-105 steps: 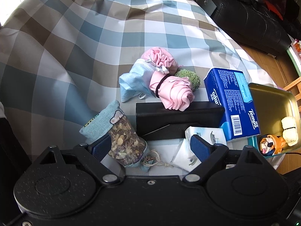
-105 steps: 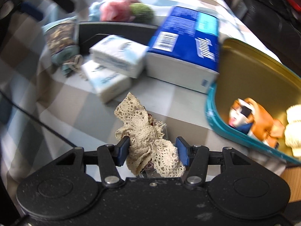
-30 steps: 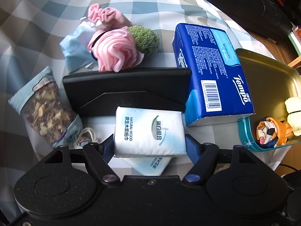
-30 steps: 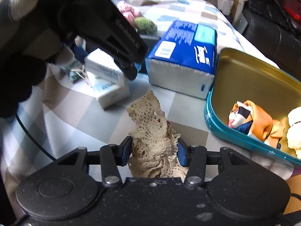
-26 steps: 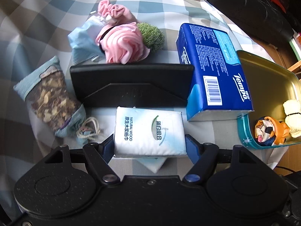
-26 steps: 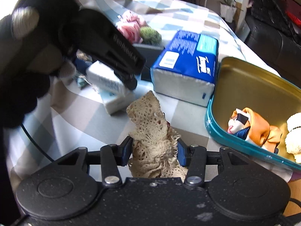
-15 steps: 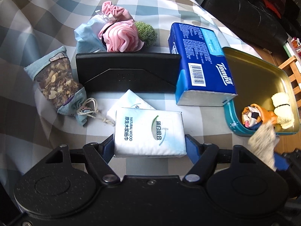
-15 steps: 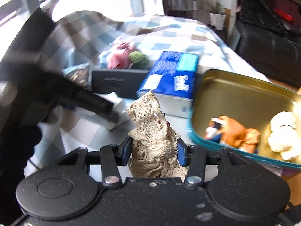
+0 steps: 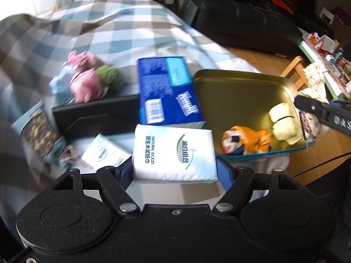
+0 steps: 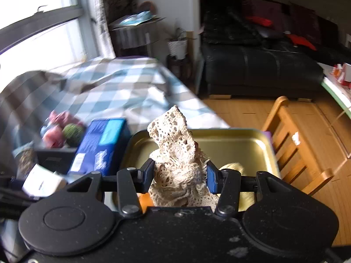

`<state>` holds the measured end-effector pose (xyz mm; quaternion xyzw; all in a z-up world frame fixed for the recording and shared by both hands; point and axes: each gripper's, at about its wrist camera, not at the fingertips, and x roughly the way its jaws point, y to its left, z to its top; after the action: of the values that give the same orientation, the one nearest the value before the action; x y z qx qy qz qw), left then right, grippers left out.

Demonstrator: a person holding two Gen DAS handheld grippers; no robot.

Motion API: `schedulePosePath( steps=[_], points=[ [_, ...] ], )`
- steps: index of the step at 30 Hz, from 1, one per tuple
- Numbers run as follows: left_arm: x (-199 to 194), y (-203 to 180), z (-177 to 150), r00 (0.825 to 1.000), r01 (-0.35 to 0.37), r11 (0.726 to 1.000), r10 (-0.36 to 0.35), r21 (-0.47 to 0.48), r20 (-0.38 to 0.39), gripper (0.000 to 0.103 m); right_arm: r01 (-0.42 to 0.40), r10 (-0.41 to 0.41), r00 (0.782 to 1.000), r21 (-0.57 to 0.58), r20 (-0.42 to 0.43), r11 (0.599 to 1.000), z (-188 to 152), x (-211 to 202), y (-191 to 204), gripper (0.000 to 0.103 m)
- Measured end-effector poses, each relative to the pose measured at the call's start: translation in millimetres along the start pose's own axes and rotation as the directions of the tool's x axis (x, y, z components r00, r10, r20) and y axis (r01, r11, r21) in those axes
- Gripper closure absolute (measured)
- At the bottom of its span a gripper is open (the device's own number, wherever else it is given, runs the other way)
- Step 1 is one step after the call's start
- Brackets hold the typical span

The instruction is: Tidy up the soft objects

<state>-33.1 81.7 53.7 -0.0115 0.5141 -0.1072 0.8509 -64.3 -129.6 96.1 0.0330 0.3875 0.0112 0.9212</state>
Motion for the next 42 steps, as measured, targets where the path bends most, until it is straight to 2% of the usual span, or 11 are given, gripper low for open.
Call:
schedulePosePath(
  steps=[8,17,23,28,32,42],
  points=[
    [11,-47,44,0.997,0.068,0.996,-0.07,0.058,0.029,0.033,0.052,-0.055,0.998,0.15,0.014,0.987,51,27,-46,0.056],
    [39,-71,81,0.995,0.101,0.99,-0.102,0.096,0.006,0.033,0.101,-0.086,0.994,0.243,-0.074,0.965,88,62,-78,0.055],
    [64,-73,97,0.992,0.126,0.99,-0.124,0.063,-0.033,0.033,0.096,-0.052,0.988,0.323,-0.143,0.942,78,73,-98,0.055],
    [85,-61,88,0.988,0.125,0.992,-0.124,0.01,-0.09,0.033,0.13,-0.066,0.981,0.368,-0.18,0.921,63,76,-109,0.055],
    [100,-52,85,0.982,0.13,0.99,-0.135,-0.048,-0.131,0.033,0.096,-0.012,0.981,0.426,-0.195,0.9,59,78,-113,0.055],
    [105,-49,85,0.986,0.104,0.994,-0.109,-0.045,-0.124,0.033,0.047,0.028,0.979,0.361,-0.2,0.931,62,82,-87,0.052]
  ],
)
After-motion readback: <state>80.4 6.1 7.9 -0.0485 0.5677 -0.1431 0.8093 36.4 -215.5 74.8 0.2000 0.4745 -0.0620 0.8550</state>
